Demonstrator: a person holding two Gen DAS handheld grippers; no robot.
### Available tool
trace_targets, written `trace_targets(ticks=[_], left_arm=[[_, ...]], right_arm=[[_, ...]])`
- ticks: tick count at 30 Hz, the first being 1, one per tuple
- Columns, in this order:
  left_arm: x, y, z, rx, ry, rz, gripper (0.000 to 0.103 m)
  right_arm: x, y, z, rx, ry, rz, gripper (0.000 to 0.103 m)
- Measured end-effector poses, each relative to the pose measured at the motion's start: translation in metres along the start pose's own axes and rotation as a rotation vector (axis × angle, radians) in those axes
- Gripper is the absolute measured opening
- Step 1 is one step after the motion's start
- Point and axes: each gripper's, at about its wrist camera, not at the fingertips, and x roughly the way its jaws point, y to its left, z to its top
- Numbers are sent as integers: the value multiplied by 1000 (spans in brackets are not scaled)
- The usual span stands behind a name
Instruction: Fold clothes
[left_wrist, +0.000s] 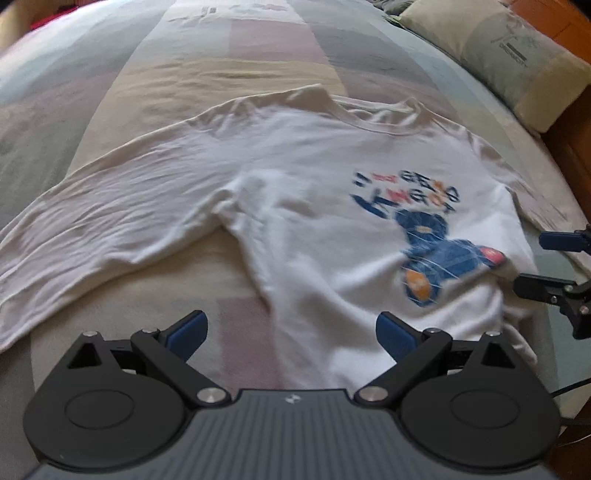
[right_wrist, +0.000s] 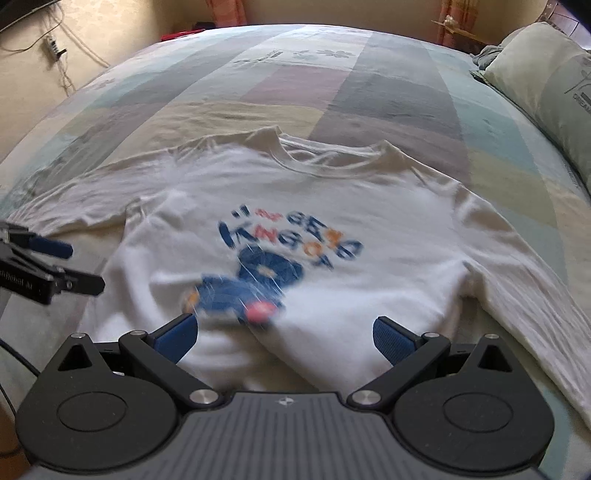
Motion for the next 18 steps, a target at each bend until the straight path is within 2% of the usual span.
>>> trace_targets(ticks=[6, 8, 10, 14, 18], left_arm=[[-27, -72, -34, 42, -4, 89, 98], [-28, -98, -52, 119, -5, 149, 98], [-19, -124, -73, 255, 5, 233, 98], [0, -148, -98, 418, 20, 267, 98], [8, -135, -97, 464, -10, 264, 98]], right_arm=[[-30, -47, -48, -93, 86, 105, 103], [-36, -57, -64, -127, 98, 120, 103], [-38, -62, -79, -152, 107, 127, 103], [-36, -64, -101, -162, 111, 141, 103], [-26, -51, -107, -115, 84, 171, 103]])
